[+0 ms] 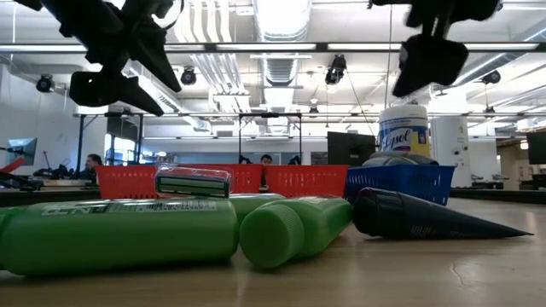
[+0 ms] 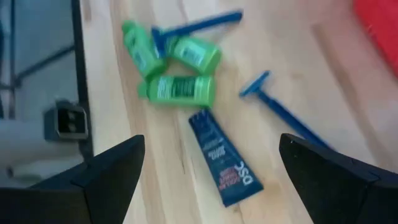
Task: Pick & Place Travel size toiletries
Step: Put the blue shave cream into the left red bin
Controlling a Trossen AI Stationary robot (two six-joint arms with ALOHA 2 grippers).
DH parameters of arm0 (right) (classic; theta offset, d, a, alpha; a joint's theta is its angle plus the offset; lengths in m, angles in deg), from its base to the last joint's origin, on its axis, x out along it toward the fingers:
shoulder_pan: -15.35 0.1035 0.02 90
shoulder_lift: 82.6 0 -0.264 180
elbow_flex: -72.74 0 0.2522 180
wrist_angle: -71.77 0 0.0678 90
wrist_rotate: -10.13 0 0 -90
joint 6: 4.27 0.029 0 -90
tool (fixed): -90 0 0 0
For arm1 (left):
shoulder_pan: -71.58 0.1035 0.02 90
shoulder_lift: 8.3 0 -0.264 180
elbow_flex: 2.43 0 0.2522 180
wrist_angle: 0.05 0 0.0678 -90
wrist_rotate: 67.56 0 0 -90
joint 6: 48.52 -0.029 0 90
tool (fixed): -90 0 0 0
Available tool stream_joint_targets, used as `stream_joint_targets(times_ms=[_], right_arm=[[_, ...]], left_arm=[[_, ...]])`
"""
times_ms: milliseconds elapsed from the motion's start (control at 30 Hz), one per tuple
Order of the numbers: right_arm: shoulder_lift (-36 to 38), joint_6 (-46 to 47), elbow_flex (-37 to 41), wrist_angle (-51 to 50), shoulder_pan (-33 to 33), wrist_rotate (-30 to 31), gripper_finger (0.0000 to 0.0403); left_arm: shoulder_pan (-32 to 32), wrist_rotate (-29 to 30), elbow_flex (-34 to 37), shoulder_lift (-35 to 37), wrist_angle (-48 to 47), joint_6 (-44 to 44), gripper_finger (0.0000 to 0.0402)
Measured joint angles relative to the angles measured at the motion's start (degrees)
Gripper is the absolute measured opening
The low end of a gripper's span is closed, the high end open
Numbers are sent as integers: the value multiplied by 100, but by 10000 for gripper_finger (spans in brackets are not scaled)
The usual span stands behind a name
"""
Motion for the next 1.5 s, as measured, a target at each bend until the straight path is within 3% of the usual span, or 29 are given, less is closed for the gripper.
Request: stream_joint_targets(times_ms=[267,533,667,1100,1233,1500], right_arm=[[-797,-685,-308,2,125,-133,368],[-1775,-1704,-923,-250,140,-868,368],[-2215,-1760,-1249,-757,148,-886,368],[-3004,-1921,-1754,-900,102,-892,363],[-3017,-1779,-1754,-920,-5,-928,322],[-2923,-1644,-1740,-1096,-282,-1085,177]], left_arm=[[-40,-147,0,111,47,-594,229],[-13,-150,7,221,-262,-1099,229],[2,-161,9,244,-318,-1303,229],[203,-571,9,336,-497,-1731,229],[242,-650,9,357,-565,-1769,229],[266,-598,9,369,-691,-1813,229]])
